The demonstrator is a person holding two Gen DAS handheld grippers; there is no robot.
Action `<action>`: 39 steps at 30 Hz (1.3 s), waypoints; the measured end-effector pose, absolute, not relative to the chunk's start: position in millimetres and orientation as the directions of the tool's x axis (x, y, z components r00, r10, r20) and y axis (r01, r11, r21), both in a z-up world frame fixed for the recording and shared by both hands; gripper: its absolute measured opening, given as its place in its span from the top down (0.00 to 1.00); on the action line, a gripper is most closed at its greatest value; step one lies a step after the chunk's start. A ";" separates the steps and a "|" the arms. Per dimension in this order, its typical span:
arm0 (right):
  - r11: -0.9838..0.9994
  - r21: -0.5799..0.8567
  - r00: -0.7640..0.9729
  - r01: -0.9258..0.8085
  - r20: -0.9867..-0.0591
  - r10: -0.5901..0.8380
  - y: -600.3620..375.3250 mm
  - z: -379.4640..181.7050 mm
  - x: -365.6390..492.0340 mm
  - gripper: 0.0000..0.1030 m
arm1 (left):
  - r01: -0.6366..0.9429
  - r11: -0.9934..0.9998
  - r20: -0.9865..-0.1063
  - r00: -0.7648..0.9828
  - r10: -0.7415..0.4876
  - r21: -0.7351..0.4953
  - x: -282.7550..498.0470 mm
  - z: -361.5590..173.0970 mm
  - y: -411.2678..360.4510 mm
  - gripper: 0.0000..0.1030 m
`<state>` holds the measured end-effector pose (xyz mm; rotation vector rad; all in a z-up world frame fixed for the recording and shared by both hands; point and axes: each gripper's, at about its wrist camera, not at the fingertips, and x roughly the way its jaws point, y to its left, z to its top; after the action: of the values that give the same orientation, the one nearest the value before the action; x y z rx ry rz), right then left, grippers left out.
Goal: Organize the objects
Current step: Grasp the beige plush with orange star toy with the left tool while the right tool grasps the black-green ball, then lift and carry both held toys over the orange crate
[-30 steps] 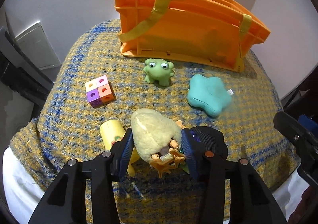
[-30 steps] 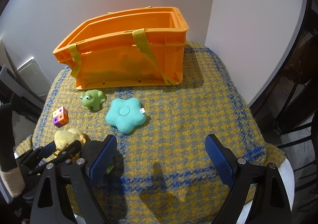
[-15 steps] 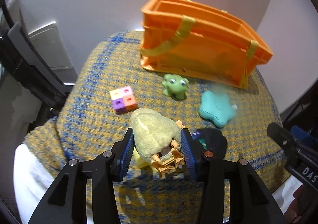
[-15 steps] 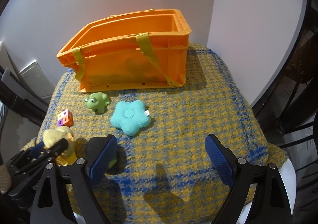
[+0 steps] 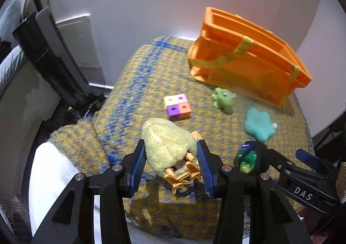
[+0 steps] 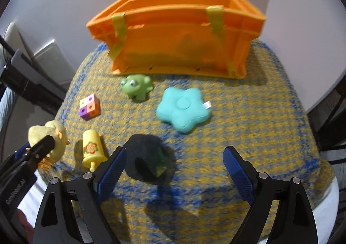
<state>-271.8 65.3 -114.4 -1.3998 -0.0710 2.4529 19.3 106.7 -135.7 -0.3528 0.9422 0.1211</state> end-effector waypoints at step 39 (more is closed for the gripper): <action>-0.941 -0.202 -0.608 -0.272 -0.722 0.331 75.6 -44.0 -268.7 0.40 | -0.130 0.972 -0.781 0.620 -0.073 -0.194 61.0 -86.1 58.6 0.55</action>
<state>-268.7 75.6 -44.0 -1.1650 -0.1026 2.5480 61.0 58.6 -86.1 -0.2419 0.9035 0.0328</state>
